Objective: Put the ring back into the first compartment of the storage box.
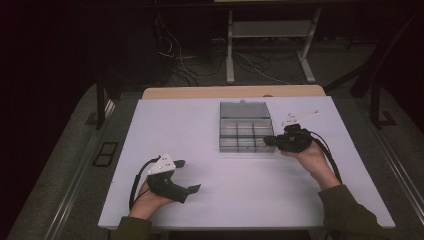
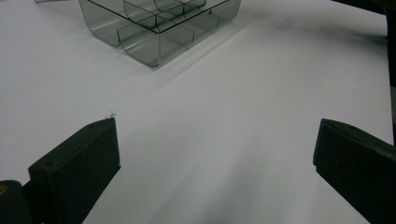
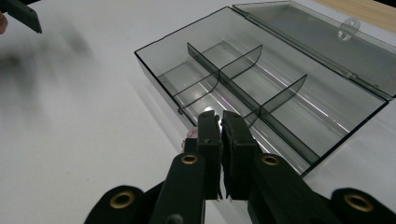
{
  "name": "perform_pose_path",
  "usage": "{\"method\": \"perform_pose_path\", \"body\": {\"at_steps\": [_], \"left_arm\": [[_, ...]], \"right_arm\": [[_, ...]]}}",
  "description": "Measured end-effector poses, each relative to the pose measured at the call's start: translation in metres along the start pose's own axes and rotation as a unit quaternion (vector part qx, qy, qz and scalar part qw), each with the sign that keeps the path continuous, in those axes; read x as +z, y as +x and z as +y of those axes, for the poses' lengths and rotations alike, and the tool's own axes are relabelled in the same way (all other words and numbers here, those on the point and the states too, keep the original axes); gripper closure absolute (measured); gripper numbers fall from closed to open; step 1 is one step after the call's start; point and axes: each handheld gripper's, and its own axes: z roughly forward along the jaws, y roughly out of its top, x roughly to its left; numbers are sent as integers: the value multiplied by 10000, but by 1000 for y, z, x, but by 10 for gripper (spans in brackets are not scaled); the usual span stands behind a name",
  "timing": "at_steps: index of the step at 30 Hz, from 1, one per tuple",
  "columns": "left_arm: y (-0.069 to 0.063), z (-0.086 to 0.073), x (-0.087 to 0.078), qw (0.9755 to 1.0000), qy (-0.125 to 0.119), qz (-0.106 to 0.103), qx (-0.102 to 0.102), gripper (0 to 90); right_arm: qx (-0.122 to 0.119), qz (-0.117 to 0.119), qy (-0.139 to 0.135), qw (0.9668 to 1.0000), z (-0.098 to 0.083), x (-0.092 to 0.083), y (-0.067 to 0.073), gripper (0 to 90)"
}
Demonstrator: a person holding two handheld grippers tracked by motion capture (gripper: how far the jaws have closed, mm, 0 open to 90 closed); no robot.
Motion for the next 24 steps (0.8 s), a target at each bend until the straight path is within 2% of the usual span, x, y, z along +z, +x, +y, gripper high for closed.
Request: {"method": "perform_pose_path", "body": {"at_steps": [15, 24], "left_arm": [[0, 0, 0, 10000, -21, -9, -2, 0], [-1, 0, 0, 10000, -19, -13, 16, 0]], "right_arm": [[-6, 6, -9, 10000, 11, 14, -1, 859], [-6, -14, -39, 10000, 24, 22, -6, 859]]}}
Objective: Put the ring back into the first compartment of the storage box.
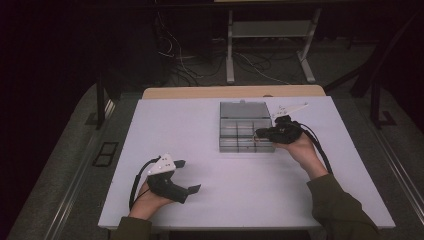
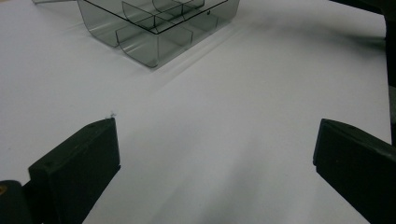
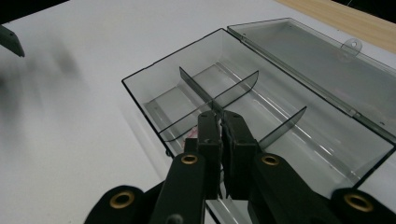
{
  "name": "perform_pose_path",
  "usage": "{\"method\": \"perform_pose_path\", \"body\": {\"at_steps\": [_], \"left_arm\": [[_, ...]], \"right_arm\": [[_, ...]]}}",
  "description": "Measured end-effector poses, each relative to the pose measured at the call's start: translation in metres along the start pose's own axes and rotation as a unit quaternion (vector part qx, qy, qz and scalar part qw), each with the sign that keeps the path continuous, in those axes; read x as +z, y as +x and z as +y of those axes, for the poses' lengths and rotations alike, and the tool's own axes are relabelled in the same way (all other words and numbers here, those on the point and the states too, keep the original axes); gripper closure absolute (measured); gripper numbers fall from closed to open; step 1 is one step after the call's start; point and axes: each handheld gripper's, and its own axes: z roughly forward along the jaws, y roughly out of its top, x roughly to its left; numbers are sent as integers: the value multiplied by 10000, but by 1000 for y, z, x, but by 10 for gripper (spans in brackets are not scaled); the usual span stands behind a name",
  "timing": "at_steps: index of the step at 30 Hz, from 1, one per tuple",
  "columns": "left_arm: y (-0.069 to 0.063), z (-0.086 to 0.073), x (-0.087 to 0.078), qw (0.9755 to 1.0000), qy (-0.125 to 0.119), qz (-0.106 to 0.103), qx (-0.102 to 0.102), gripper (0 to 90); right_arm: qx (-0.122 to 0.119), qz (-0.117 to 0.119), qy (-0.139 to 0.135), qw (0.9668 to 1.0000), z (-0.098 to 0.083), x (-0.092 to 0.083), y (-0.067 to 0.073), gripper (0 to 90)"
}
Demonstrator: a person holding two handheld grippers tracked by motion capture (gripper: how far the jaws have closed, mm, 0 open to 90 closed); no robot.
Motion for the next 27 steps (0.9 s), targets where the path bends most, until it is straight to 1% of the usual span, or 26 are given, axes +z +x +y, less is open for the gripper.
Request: {"method": "perform_pose_path", "body": {"at_steps": [11, 15, 19, 22, 27], "left_arm": [[-1, 0, 0, 10000, -2, 6, 12, 0], [0, 0, 0, 10000, -10, 7, 12, 0], [-1, 0, -1, 10000, -18, 12, 20, 0], [-1, 0, -1, 10000, -24, 10, 15, 0], [-1, 1, -1, 10000, -33, 7, 17, 0]], "right_arm": [[60, -46, 8, 10000, 15, 12, -2, 859], [64, -121, -2, 9999, 22, 22, -3, 859], [71, -139, 2, 9999, 27, 30, -3, 859], [117, -147, -8, 9998, 30, 35, -4, 859], [191, -171, 58, 9997, 34, 44, -6, 858]]}}
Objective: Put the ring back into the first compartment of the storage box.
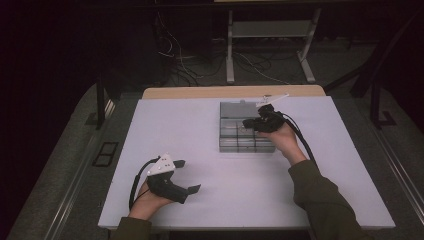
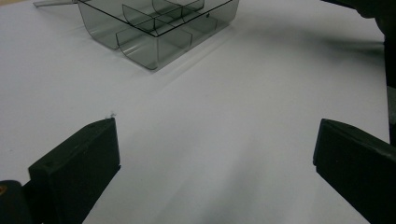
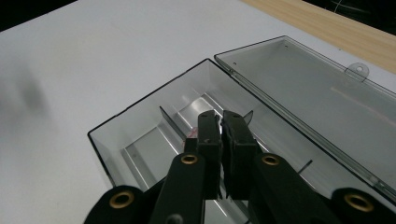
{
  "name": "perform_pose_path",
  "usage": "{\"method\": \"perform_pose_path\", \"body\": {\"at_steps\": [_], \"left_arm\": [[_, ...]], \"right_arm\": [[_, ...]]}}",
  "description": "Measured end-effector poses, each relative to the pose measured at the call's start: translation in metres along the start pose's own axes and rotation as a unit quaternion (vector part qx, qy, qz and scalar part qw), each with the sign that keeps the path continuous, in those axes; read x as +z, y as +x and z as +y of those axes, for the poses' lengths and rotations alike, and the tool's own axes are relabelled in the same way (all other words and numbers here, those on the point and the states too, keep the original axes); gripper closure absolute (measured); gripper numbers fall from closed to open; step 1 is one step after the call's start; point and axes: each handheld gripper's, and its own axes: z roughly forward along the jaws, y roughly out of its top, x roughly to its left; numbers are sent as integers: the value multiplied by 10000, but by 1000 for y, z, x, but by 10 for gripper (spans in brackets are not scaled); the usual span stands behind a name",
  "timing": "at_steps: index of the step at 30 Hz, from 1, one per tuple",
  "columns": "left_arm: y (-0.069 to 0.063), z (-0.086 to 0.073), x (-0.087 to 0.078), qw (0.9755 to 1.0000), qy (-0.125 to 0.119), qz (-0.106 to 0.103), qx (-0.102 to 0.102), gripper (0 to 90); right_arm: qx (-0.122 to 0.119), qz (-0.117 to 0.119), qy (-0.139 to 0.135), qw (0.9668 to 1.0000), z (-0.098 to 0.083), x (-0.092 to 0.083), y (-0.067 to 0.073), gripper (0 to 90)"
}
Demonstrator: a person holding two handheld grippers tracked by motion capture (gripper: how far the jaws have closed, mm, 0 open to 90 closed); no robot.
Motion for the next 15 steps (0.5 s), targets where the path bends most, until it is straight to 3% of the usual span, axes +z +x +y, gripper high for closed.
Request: {"method": "perform_pose_path", "body": {"at_steps": [15], "left_arm": [[0, 0, 0, 10000, -10, -23, 12, 0]], "right_arm": [[116, -7, 106, 9999, 9, 29, 1, 858]]}}
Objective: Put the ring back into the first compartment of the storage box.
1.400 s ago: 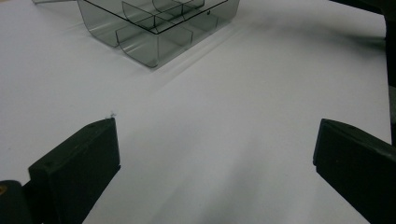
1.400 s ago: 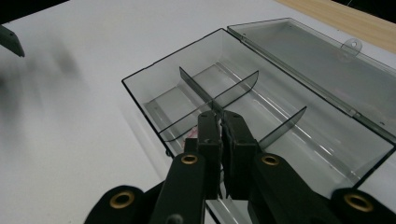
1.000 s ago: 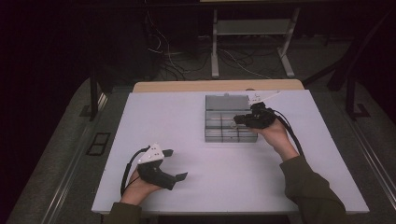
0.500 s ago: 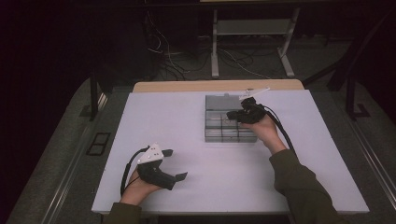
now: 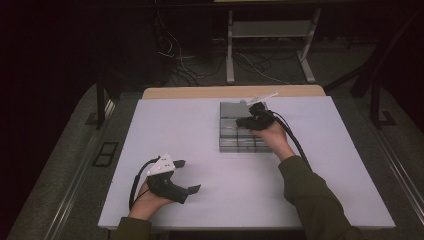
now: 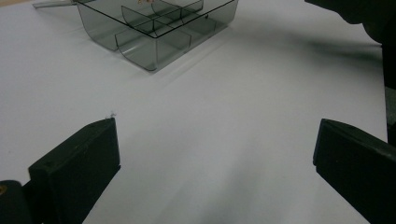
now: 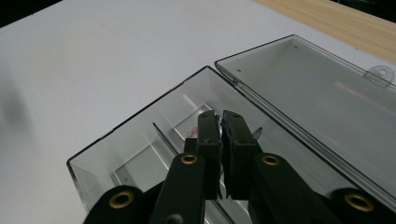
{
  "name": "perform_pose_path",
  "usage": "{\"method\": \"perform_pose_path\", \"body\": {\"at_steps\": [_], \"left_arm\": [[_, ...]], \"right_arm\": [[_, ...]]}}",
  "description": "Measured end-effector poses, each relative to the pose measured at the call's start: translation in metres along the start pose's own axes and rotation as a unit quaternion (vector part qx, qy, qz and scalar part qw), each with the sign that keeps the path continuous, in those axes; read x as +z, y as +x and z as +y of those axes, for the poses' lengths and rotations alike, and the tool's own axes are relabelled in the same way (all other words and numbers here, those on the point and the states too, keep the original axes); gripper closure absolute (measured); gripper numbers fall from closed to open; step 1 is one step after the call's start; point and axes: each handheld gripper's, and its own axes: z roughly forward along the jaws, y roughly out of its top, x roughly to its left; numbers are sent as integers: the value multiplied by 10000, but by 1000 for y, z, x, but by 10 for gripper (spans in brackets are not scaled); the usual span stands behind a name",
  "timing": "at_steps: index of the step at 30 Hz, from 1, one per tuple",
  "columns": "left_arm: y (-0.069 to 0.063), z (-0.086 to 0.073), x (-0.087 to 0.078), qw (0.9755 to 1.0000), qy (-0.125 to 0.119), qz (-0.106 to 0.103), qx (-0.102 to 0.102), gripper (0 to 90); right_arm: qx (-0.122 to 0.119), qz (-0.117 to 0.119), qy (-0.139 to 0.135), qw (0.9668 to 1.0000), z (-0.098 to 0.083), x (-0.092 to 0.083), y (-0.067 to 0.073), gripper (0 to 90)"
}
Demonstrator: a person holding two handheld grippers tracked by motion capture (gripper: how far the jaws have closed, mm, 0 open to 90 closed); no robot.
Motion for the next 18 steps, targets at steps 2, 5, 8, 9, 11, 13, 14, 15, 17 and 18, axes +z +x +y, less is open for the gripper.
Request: {"method": "perform_pose_path", "body": {"at_steps": [2, 5, 8, 9, 11, 13, 14, 15, 17, 18], "left_arm": [[0, 0, 0, 10000, -1, -1, 5, 0], [0, 0, 0, 10000, -5, -3, -10, 0], [0, 0, 0, 10000, -7, -4, -13, 0], [0, 0, 0, 10000, -13, -6, -14, 0], [0, 0, -1, 10000, -25, -7, -19, 0], [0, 0, -1, 10000, -47, -8, -31, 0], [0, 0, -1, 10000, -51, -8, -36, 0], [0, 0, -1, 10000, -51, -8, -36, 0], [1, 0, -1, 10000, -61, -6, -37, 0], [1, 0, -1, 10000, -47, -5, -32, 0]], "right_arm": [[-8, 1, 14, 10000, 1, 4, 0, 857], [-9, 5, 57, 10000, 3, 10, 1, 857], [25, 13, 103, 9999, 4, 14, 2, 856], [0, 20, 107, 9999, 5, 16, 2, 856], [-9, 20, 151, 9999, 6, 19, 3, 856], [-15, -6, 193, 9998, 8, 23, 3, 856], [-16, -2, 215, 9998, 8, 25, 3, 856], [-12, -4, 246, 9997, 9, 26, 4, 856], [-11, 7, 285, 9996, 10, 29, 4, 856], [-10, 4, 297, 9996, 10, 30, 5, 855]]}}
